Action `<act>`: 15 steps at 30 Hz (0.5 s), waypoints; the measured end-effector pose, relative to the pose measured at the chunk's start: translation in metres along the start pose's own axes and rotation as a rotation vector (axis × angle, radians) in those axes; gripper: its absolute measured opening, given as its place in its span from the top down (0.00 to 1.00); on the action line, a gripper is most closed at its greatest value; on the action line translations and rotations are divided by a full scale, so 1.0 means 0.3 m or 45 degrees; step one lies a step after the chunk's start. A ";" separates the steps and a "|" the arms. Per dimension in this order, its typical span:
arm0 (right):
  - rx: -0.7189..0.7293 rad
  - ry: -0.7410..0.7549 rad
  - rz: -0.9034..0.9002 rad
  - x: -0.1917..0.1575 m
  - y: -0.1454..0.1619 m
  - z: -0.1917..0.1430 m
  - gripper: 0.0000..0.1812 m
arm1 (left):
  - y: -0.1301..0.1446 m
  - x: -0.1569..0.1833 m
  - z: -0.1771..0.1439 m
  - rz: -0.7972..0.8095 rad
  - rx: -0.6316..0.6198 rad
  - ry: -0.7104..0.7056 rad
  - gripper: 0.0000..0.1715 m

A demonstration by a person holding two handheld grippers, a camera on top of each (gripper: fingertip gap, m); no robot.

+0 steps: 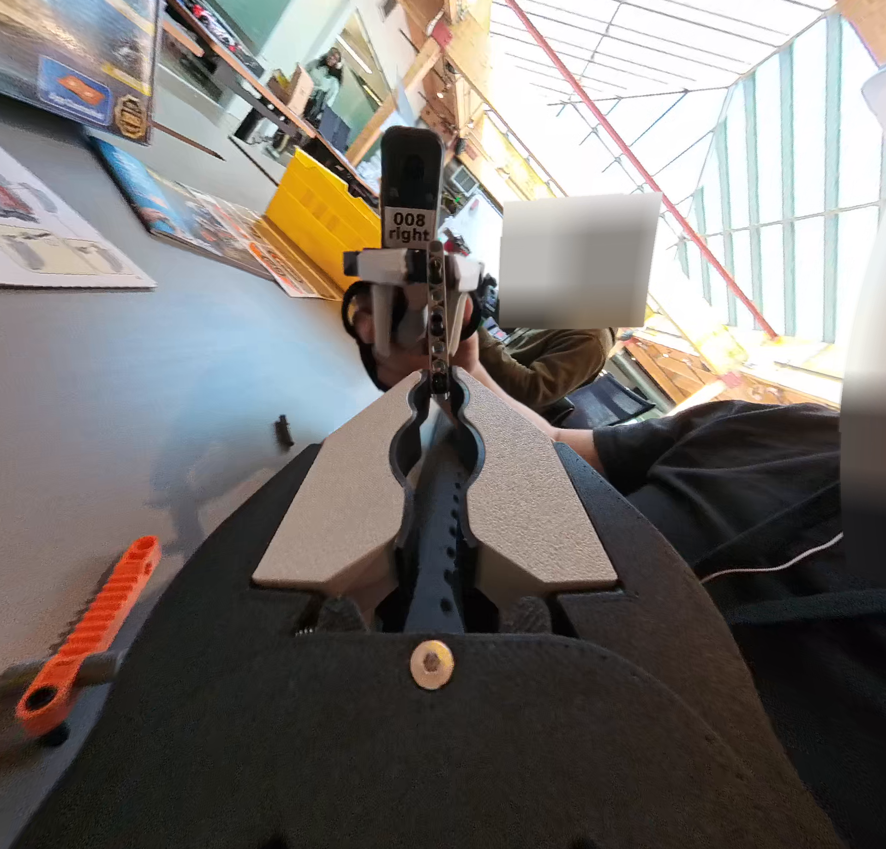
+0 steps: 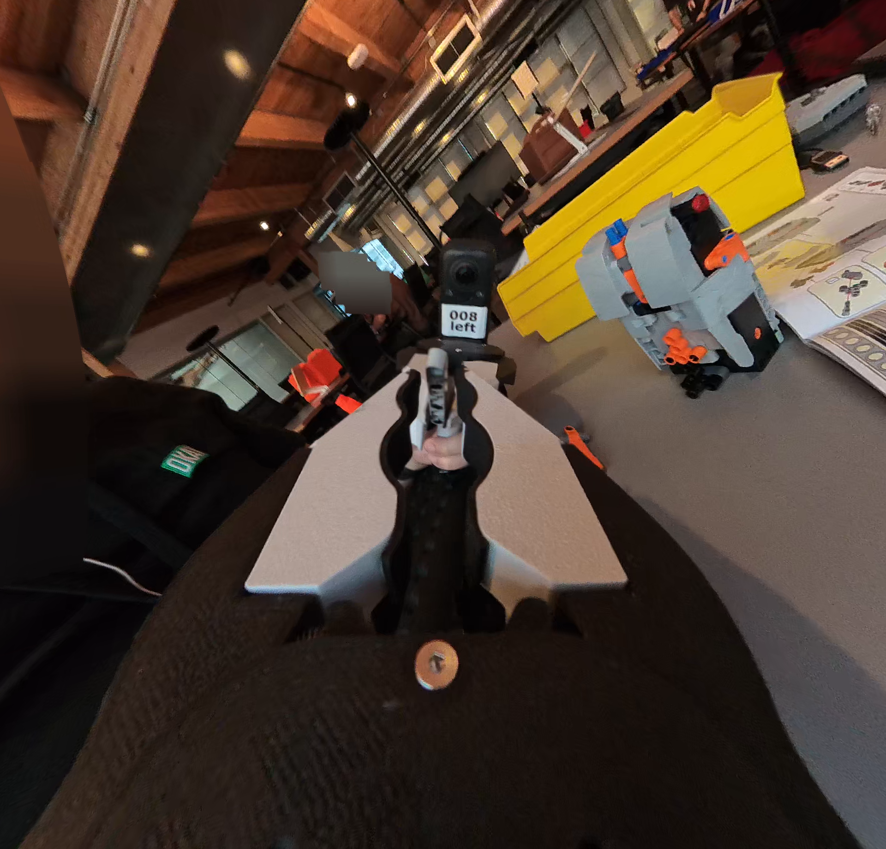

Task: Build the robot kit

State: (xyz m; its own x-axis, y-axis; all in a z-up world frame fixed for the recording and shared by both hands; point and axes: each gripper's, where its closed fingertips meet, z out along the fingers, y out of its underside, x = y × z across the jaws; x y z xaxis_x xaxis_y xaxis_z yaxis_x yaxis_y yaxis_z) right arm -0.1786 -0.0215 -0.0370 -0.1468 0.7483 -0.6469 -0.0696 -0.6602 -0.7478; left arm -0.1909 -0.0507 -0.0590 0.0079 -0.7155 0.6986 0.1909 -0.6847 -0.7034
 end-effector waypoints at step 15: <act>-0.021 0.043 0.093 0.024 0.006 -0.004 0.97 | -0.010 -0.018 -0.010 0.024 0.048 -0.055 0.96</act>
State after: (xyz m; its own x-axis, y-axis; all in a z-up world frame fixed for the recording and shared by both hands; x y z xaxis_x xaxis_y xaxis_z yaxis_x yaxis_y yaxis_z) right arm -0.1784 -0.0172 -0.0432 -0.1176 0.7001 -0.7043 -0.0439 -0.7122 -0.7006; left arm -0.1946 -0.0453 -0.0611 0.0543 -0.7211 0.6907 0.2271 -0.6647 -0.7118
